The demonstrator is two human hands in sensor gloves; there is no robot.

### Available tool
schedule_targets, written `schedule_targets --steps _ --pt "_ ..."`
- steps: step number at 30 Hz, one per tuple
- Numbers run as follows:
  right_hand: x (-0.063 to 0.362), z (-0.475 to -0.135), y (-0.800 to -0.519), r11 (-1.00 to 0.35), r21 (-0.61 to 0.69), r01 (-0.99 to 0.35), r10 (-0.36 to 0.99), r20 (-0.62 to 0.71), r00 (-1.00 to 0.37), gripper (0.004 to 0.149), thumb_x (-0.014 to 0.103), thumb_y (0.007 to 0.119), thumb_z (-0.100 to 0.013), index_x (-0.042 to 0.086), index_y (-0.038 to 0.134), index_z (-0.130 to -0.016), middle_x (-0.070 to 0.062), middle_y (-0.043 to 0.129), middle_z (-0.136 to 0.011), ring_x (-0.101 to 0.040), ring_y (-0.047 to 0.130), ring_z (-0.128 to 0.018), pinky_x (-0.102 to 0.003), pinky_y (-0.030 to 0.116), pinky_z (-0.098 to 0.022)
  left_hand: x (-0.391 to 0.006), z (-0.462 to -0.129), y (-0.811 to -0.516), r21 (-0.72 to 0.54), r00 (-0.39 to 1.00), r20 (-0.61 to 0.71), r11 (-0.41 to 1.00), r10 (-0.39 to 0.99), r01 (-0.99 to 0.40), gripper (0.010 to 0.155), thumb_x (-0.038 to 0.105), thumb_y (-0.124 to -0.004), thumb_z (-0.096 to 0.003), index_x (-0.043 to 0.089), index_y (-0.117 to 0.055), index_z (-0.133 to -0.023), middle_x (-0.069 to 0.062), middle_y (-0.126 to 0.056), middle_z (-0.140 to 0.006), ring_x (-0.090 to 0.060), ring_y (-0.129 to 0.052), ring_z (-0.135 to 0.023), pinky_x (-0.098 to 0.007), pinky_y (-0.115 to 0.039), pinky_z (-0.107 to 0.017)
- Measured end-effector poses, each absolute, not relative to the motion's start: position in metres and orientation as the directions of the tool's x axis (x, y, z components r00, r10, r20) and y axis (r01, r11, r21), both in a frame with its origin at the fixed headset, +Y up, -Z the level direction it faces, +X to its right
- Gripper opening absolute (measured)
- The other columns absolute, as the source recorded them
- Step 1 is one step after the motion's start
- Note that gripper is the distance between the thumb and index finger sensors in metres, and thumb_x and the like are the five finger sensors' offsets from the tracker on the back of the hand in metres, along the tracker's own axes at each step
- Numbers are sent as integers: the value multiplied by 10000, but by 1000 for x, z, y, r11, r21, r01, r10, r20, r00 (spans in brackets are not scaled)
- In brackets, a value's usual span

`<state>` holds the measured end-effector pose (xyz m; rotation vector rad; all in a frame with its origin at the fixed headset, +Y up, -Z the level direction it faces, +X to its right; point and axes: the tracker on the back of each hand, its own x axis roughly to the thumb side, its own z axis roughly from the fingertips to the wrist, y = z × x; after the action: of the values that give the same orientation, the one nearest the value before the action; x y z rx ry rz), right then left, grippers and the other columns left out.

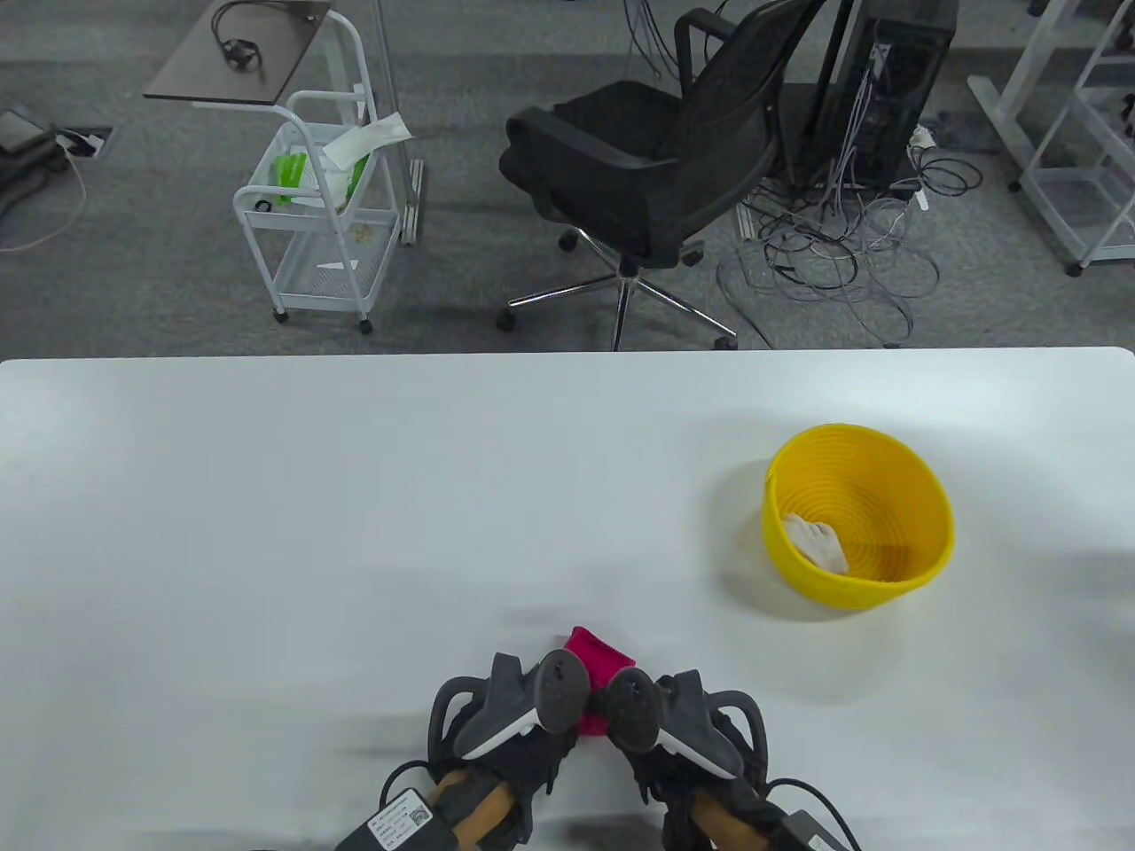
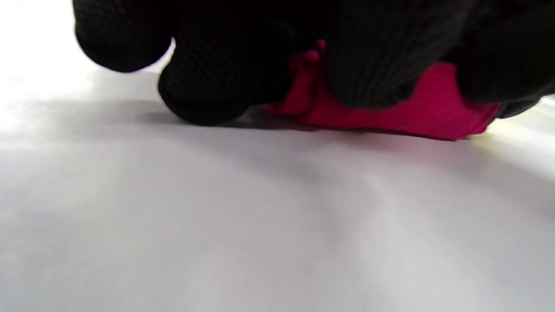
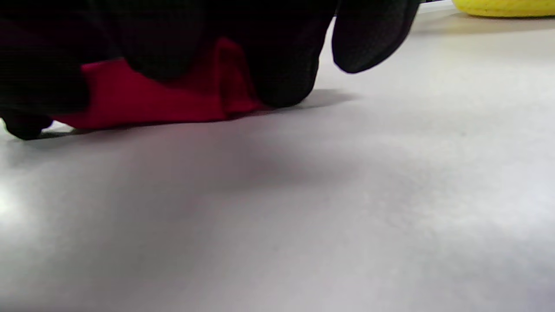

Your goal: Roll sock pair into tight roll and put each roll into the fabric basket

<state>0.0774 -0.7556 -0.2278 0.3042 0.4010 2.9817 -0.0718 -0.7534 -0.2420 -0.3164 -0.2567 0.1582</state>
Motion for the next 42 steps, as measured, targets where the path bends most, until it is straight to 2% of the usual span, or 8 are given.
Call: schedule_targets --steps 4,9,12,19,24,29,35,42 --pt "80 -228 -750 -959 263 -108 161 186 -969 456 436 769 -428 396 755 -882 121 850 -916 -153 885 -835 -502 704 -659 -75 -244 -754 -376 946 215 915 242 -149 463 392 -797 -385 252 -878 -819 -54 -941 -704 -221 -1000 -482 -464 -791 -442" --pt "89 -224 -723 -953 185 -240 279 230 -932 440 448 784 -417 400 789 -854 128 858 -906 -151 885 -834 -501 705 -659 -81 -245 -756 -440 938 182 877 296 -192 461 398 -773 -395 250 -887 -816 -78 -948 -690 -226 -1003 -470 -466 -791 -435" --pt "91 -221 -717 -946 182 -268 309 256 -916 422 444 802 -410 392 821 -829 125 880 -881 -152 900 -816 -505 711 -652 -81 -245 -756 -446 937 178 873 300 -195 464 403 -764 -396 248 -886 -817 -74 -951 -683 -228 -1005 -465 -467 -791 -432" --pt "82 -222 -738 -938 331 -100 196 268 -943 454 465 809 -408 421 784 -859 143 815 -959 -176 846 -886 -519 689 -668 -83 -246 -758 -454 924 175 860 340 -231 490 439 -757 -390 227 -874 -817 -60 -961 -655 -223 -1009 -425 -461 -802 -410" --pt "81 -226 -748 -939 326 -107 186 222 -957 471 469 815 -406 430 759 -871 153 784 -979 -184 838 -897 -521 688 -668 -91 -249 -749 -476 906 133 828 401 -296 519 455 -755 -388 221 -891 -830 -73 -991 -665 -243 -1034 -429 -469 -811 -403" --pt "78 -227 -753 -947 312 -77 146 204 -968 511 479 821 -401 430 716 -899 145 752 -1005 -185 825 -910 -520 685 -671 -105 -244 -724 -331 872 134 851 471 -408 504 459 -791 -380 263 -917 -826 -88 -990 -696 -254 -1032 -450 -476 -804 -418" --pt "75 -227 -759 -953 300 -30 93 196 -976 584 477 826 -397 425 635 -947 127 691 -1040 -181 795 -920 -519 674 -675 -88 -241 -736 -371 927 179 895 329 -246 533 477 -836 -356 294 -893 -853 -76 -885 -825 -266 -958 -599 -481 -750 -499" --pt "78 -229 -757 -948 303 -101 157 166 -974 497 405 779 -432 392 697 -922 87 771 -973 -158 857 -849 -508 689 -668 -80 -242 -751 -383 950 202 912 238 -147 585 463 -906 -320 290 -815 -871 -49 -848 -820 -235 -936 -587 -469 -747 -500"
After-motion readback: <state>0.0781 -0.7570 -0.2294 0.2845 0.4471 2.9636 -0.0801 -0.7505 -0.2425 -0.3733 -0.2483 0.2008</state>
